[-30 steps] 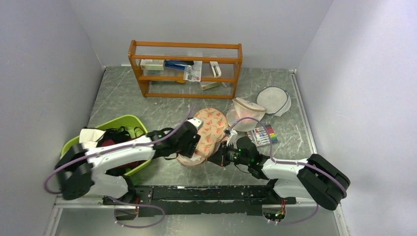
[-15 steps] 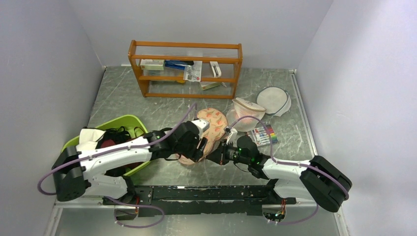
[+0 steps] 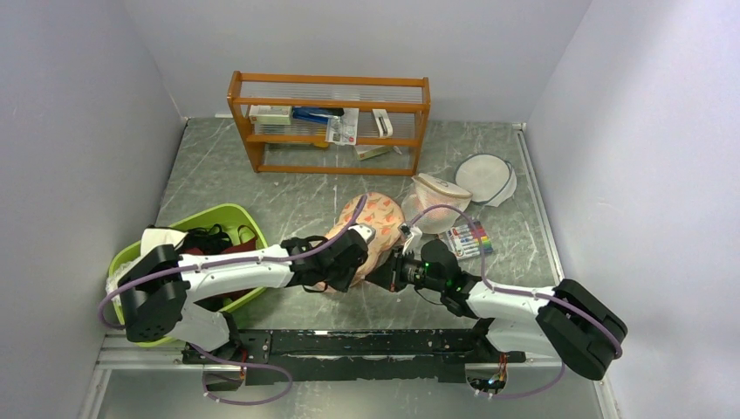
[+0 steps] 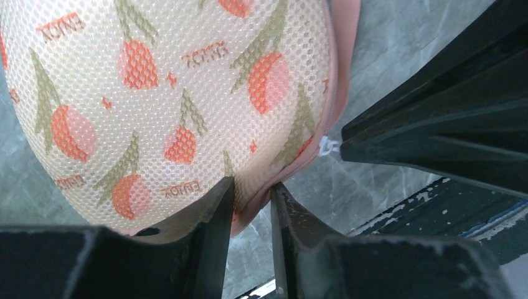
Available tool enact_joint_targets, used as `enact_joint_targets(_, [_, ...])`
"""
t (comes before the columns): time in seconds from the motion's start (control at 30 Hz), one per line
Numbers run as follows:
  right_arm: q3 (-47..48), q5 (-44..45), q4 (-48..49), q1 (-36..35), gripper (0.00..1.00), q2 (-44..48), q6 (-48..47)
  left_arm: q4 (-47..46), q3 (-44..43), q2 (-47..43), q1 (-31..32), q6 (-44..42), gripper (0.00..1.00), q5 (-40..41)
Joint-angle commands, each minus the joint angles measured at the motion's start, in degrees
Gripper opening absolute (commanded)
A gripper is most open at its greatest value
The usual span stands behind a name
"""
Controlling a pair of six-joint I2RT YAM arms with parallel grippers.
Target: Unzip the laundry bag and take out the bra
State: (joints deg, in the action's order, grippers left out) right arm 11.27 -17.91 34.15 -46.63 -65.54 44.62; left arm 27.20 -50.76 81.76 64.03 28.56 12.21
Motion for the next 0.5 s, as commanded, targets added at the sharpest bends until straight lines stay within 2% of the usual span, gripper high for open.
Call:
enact_joint_targets(0.0, [0.71,2.13,-0.41,-0.34,0.0,-0.55,0.75,0.79,2.77,-1.39,0.13,2.9,0.36,3.29])
enact_joint_targets(0.3, [4.9,10.15,-11.7,1.77,0.0,-0.7,-2.68,3.06,7.37,-5.16,0.13,5.53,0.24,5.09])
enact_joint_targets(0.47, [6.99,6.16,-14.54,8.25,0.0,-2.94,-5.68,4.45,8.03,-6.89,0.13,6.51,0.23,6.15])
